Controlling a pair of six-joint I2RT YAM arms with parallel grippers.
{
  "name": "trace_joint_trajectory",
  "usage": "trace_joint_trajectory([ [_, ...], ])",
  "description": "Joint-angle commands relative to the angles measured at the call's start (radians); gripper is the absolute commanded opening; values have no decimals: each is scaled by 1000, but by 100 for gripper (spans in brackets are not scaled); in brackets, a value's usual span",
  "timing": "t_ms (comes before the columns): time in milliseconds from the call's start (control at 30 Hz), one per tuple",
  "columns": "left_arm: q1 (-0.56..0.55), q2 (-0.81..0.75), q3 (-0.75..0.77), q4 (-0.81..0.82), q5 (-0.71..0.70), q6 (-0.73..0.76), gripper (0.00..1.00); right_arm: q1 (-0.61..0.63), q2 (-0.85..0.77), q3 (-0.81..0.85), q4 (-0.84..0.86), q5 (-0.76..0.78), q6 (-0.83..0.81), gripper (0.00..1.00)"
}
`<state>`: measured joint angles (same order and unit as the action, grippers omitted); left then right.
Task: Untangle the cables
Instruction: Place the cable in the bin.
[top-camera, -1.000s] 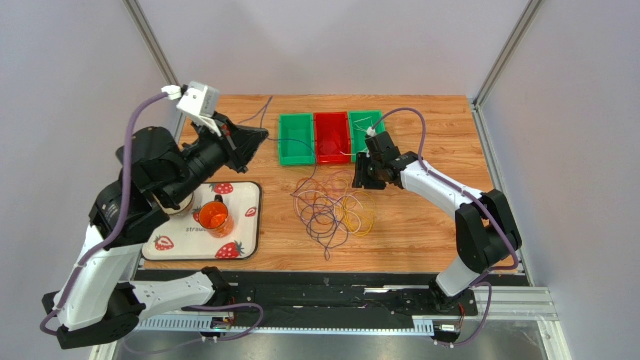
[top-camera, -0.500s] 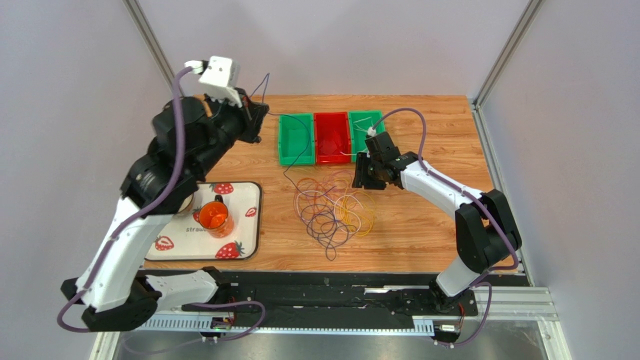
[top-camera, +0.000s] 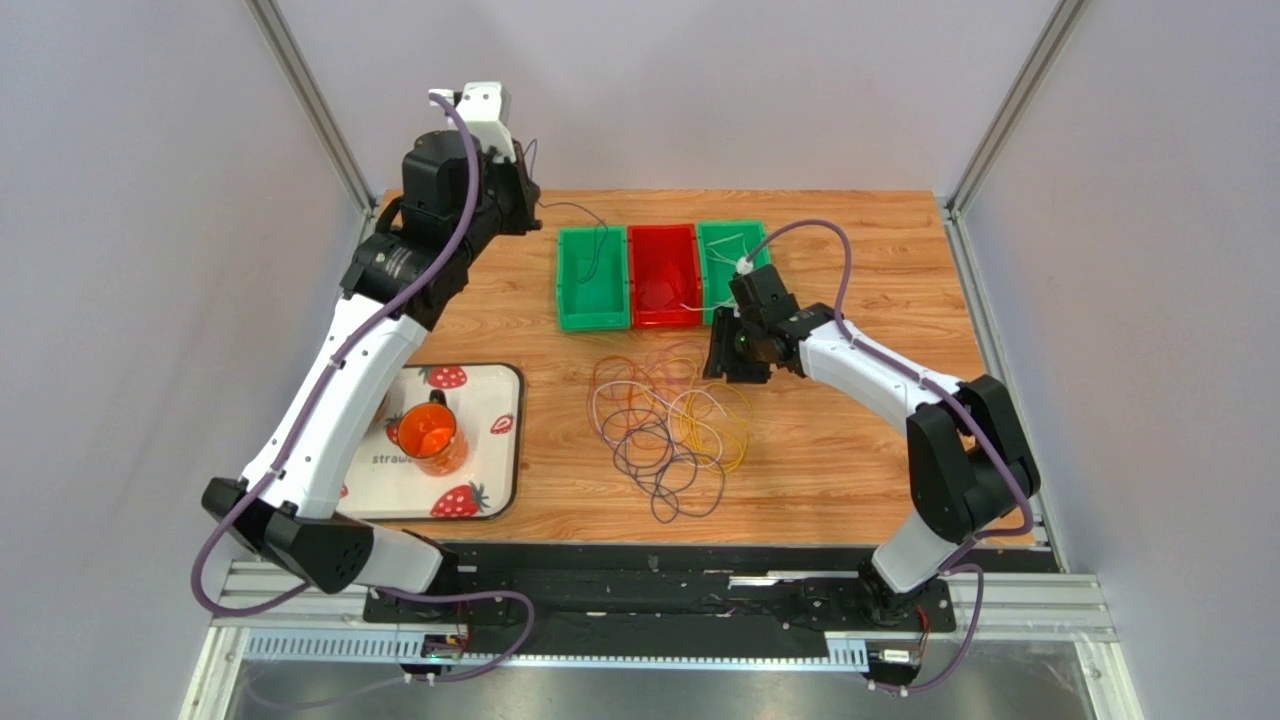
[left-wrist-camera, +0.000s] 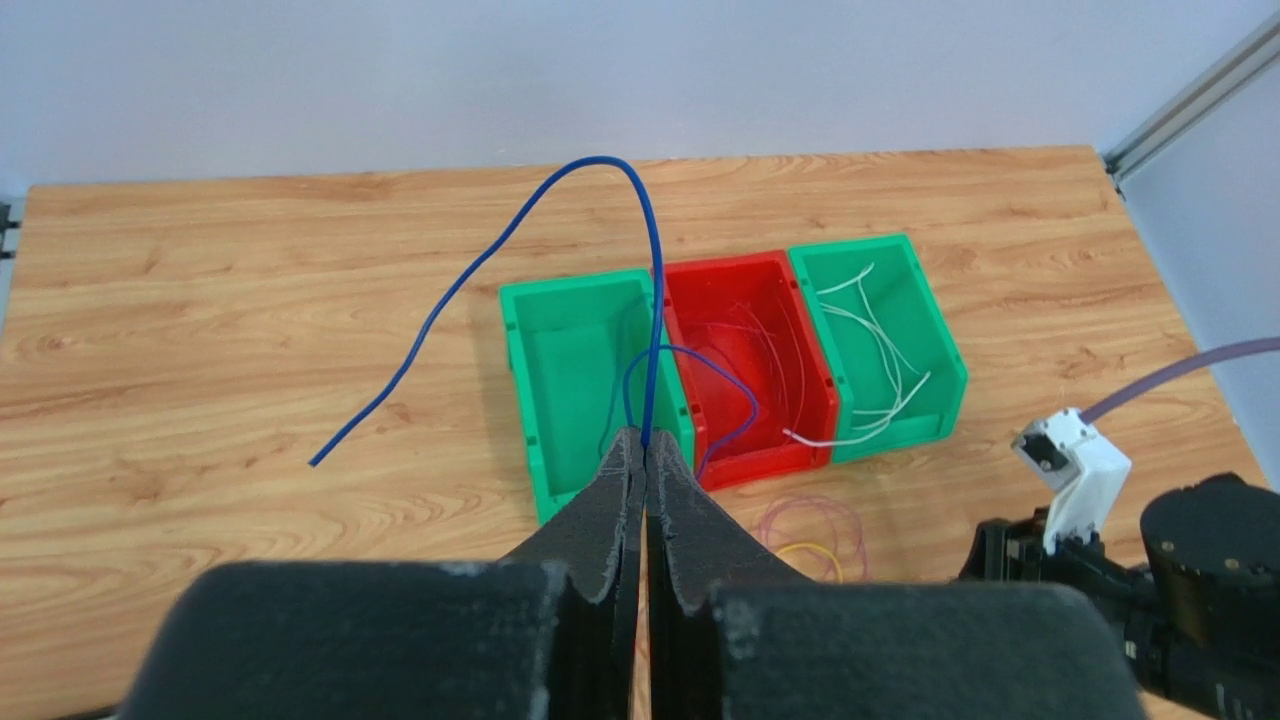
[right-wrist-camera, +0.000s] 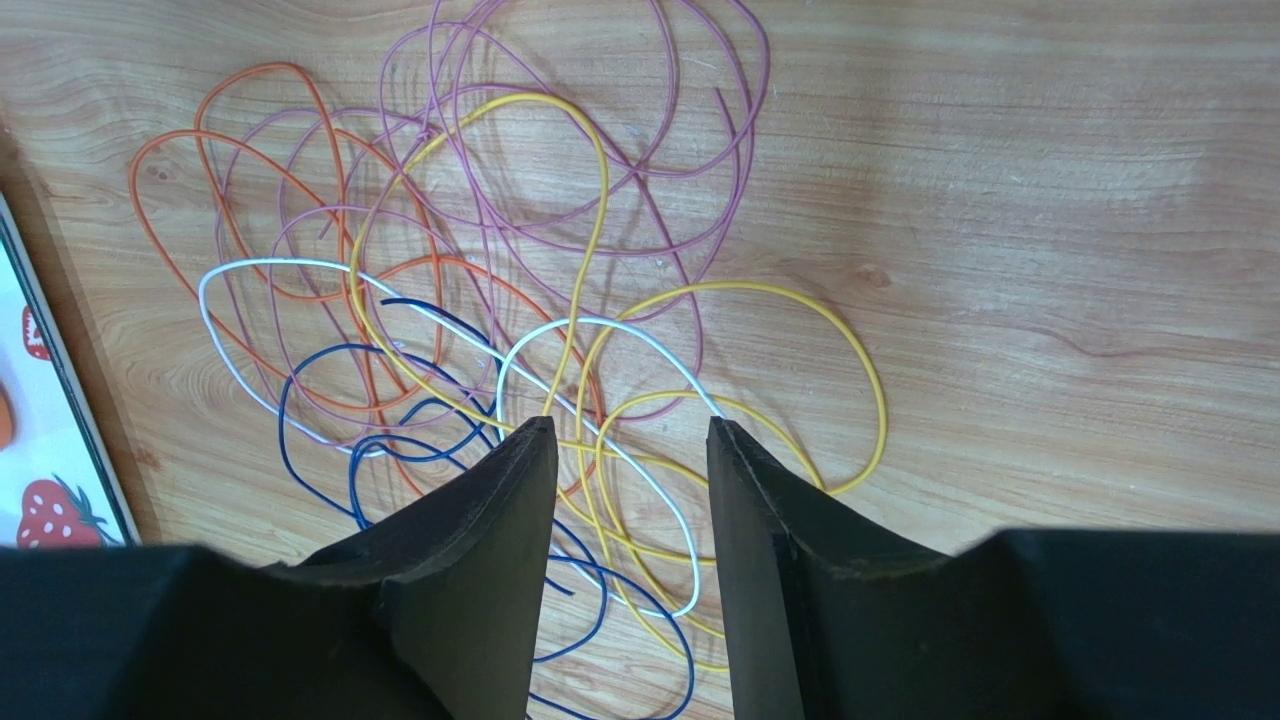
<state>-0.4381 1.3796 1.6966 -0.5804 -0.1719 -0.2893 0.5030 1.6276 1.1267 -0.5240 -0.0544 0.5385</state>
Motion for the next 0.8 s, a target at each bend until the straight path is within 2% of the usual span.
trace_joint_trajectory([
  [0, 36, 82, 104, 79, 31, -10, 0, -1, -22, 31, 12, -25, 12, 45],
  [133, 56, 163, 159, 97, 29, -7, 0, 0, -23, 27, 21, -56, 14, 45],
  [333, 64, 283, 130, 177, 2, -14, 0, 2, -32, 22, 32, -82, 12, 45],
  [500, 76, 381, 150, 183, 28, -44, 0, 0, -38, 15, 35, -93, 9, 45],
  [767, 81, 453, 173, 189, 63, -60, 0, 2, -28, 16, 45, -108, 15, 45],
])
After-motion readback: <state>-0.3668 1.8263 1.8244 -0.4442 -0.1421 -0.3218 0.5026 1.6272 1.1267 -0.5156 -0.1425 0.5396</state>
